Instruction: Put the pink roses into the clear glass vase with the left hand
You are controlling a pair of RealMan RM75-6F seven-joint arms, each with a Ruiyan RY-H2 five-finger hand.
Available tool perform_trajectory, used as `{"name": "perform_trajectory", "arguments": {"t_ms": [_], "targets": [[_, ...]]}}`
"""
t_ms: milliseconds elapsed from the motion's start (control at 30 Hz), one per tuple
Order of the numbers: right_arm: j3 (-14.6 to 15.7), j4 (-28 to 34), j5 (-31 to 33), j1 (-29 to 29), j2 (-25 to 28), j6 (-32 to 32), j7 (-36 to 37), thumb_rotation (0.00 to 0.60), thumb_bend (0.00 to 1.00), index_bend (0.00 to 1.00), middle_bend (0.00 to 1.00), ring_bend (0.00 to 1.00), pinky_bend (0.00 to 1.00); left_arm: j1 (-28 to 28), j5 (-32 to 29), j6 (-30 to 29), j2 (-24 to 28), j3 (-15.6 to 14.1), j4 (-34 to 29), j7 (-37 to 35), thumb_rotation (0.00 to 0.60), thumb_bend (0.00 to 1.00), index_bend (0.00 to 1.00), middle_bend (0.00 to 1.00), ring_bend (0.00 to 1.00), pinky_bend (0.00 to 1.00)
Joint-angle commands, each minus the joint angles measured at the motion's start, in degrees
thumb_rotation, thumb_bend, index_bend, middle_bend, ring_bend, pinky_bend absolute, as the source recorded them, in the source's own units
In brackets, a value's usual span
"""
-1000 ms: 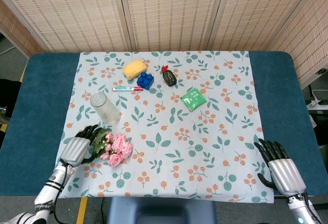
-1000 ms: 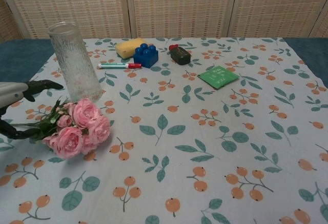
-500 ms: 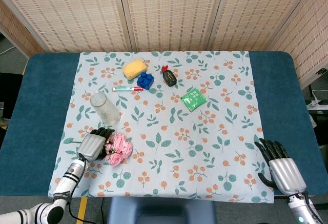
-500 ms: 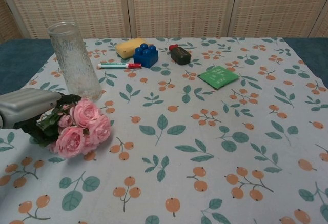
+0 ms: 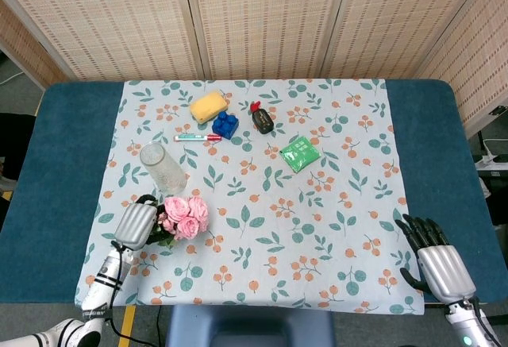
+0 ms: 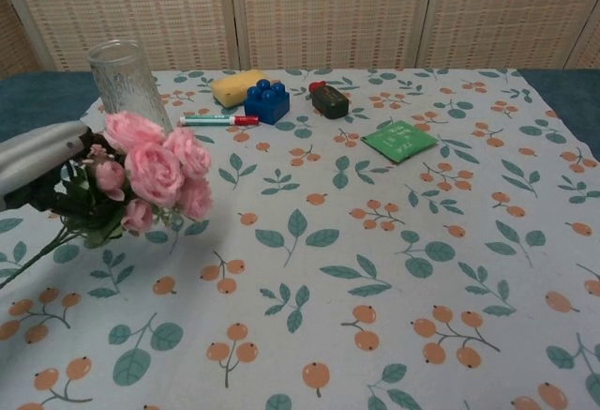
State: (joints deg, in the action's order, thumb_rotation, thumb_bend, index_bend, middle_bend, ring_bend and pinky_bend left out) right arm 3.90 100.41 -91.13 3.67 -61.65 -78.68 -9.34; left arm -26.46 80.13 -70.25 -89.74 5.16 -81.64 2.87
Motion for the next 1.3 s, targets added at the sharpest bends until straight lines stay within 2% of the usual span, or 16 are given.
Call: {"name": "perform_trajectory", "arguments": {"t_ms": [33, 67, 167, 233, 300, 400, 500, 667, 867, 1033, 1300], "targets": [[-0.01, -0.02, 0.05, 0.06, -0.06, 0.12, -0.10, 0.600, 0.21, 0.00, 0.00, 0.00, 0.00, 4.18, 9.40, -13.83, 3.52, 1.33, -2.08, -22.97, 0.600, 0.64, 0.79, 0.92, 0.68, 0.29], [0.02, -0.04, 0.12, 0.13, -0.12, 0.34, -0.11, 0.600, 0.21, 0.00, 0.00, 0.00, 0.00, 4.68, 9.81, -16.45, 4.83, 2.82, -4.17, -28.37, 0.600, 0.64, 0.79, 0.92, 0.68, 0.29], [0.11, 0.00, 0.21, 0.28, -0.17, 0.76, -0.25, 0.600, 0.21, 0.00, 0.00, 0.00, 0.00, 5.03, 9.73, -20.36, 7.26, 6.41, -7.79, -38.53, 0.600, 0.64, 0.79, 0.92, 0.68, 0.28], [0.19, 0.04, 0.17, 0.32, -0.20, 0.91, -0.36, 0.600, 0.21, 0.00, 0.00, 0.00, 0.00, 4.53, 8.18, -22.54, 8.12, 10.59, -9.66, -44.50, 0.600, 0.65, 0.79, 0.92, 0.68, 0.28], [0.34, 0.14, 0.07, 0.33, -0.21, 1.03, -0.46, 0.600, 0.21, 0.00, 0.00, 0.00, 0.00, 3.06, 5.35, -23.30, 8.01, 15.60, -9.76, -47.29, 0.600, 0.64, 0.79, 0.92, 0.68, 0.28], [0.49, 0.27, -0.07, 0.32, -0.14, 1.08, -0.49, 0.600, 0.21, 0.00, 0.00, 0.00, 0.00, -0.53, 1.56, -21.90, 7.47, 21.85, -6.91, -47.39, 0.600, 0.64, 0.79, 0.92, 0.68, 0.27], [0.46, 0.30, -0.04, 0.27, -0.20, 0.96, -0.69, 0.600, 0.21, 0.00, 0.00, 0.00, 0.00, -4.64, -1.99, -18.26, 6.71, 26.00, -3.06, -46.65, 0.600, 0.63, 0.79, 0.92, 0.68, 0.27], [0.29, 0.27, 0.59, 0.39, -0.39, 1.35, -1.10, 0.600, 0.21, 0.00, 0.00, 0.00, 0.00, -10.72, -4.82, -15.22, 4.67, 30.43, 2.79, -45.38, 0.600, 0.63, 0.79, 0.92, 0.68, 0.26], [0.00, 0.17, 1.10, 0.43, -0.36, 1.32, -1.03, 0.600, 0.21, 0.00, 0.00, 0.00, 0.00, -14.53, -5.53, -13.11, 2.15, 30.39, 8.09, -43.96, 0.600, 0.63, 0.79, 0.92, 0.68, 0.26], [-0.14, 0.21, 1.41, 0.40, -0.15, 1.20, -0.70, 0.600, 0.21, 0.00, 0.00, 0.00, 0.00, -18.21, -5.08, -12.38, -2.61, 28.72, 15.25, -43.20, 0.600, 0.63, 0.79, 0.92, 0.68, 0.25], [-0.17, 0.16, 1.36, 0.38, 0.07, 1.04, -0.23, 0.600, 0.21, 0.00, 0.00, 0.00, 0.00, -20.20, -4.88, -11.88, -7.55, 26.05, 24.35, -45.01, 0.600, 0.63, 0.79, 0.92, 0.67, 0.25]]}}
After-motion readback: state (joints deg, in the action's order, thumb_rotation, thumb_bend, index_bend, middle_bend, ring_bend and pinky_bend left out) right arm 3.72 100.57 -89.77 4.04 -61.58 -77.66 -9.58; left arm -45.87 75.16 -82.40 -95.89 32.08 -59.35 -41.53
